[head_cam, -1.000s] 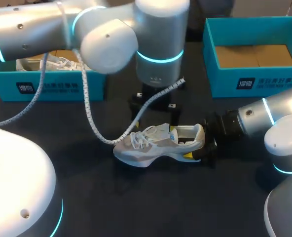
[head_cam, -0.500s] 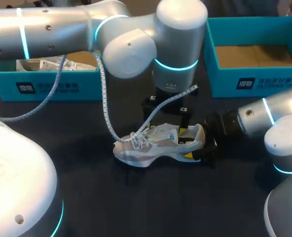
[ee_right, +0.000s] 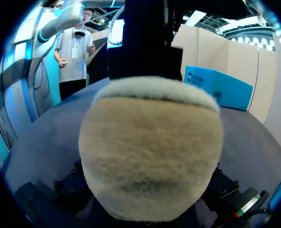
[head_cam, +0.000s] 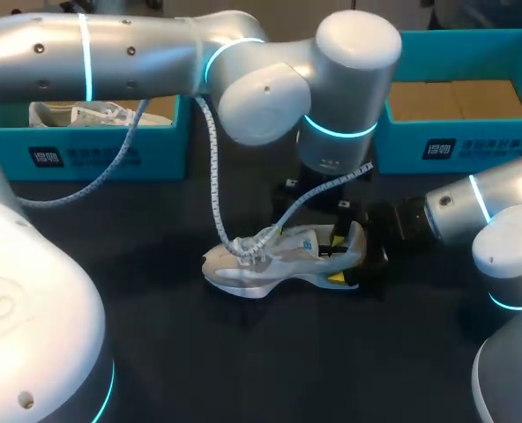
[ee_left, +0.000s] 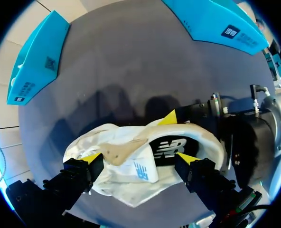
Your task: Take the shoe out of the shoebox, open the shoe tongue, remove and reinsert the insole, then place the shoe into the shoebox
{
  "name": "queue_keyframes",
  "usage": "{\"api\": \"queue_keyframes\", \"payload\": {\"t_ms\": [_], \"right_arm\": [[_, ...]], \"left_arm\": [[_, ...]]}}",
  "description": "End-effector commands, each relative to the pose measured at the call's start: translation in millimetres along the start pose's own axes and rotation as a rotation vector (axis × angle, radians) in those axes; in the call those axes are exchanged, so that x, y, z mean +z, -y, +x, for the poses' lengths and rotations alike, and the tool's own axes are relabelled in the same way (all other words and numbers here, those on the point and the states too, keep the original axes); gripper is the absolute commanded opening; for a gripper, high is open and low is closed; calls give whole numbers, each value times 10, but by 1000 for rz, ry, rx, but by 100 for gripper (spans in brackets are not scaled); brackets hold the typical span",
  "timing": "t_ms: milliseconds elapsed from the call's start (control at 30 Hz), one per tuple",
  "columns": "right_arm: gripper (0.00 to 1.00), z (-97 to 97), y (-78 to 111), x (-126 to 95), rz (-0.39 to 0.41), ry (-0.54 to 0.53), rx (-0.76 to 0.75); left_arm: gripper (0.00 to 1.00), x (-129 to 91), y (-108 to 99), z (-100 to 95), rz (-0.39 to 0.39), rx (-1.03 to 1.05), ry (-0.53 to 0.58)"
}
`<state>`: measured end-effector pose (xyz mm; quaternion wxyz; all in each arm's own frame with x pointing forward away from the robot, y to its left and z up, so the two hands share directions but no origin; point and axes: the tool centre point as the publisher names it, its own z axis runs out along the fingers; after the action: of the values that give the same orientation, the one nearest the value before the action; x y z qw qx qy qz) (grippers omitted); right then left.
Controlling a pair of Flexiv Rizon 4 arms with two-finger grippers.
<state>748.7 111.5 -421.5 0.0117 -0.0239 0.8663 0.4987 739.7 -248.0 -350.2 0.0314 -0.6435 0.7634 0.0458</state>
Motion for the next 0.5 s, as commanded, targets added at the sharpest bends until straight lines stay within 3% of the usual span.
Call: {"api": "queue_keyframes", "payload": {"t_ms": [33, 500], "right_arm": [[0, 1, 19, 28, 3, 1, 0], [0, 1, 19, 28, 3, 1, 0]], "left_arm": [[100, 103, 13, 55, -8, -1, 22], [100, 113, -103, -176, 25, -86, 128]]}}
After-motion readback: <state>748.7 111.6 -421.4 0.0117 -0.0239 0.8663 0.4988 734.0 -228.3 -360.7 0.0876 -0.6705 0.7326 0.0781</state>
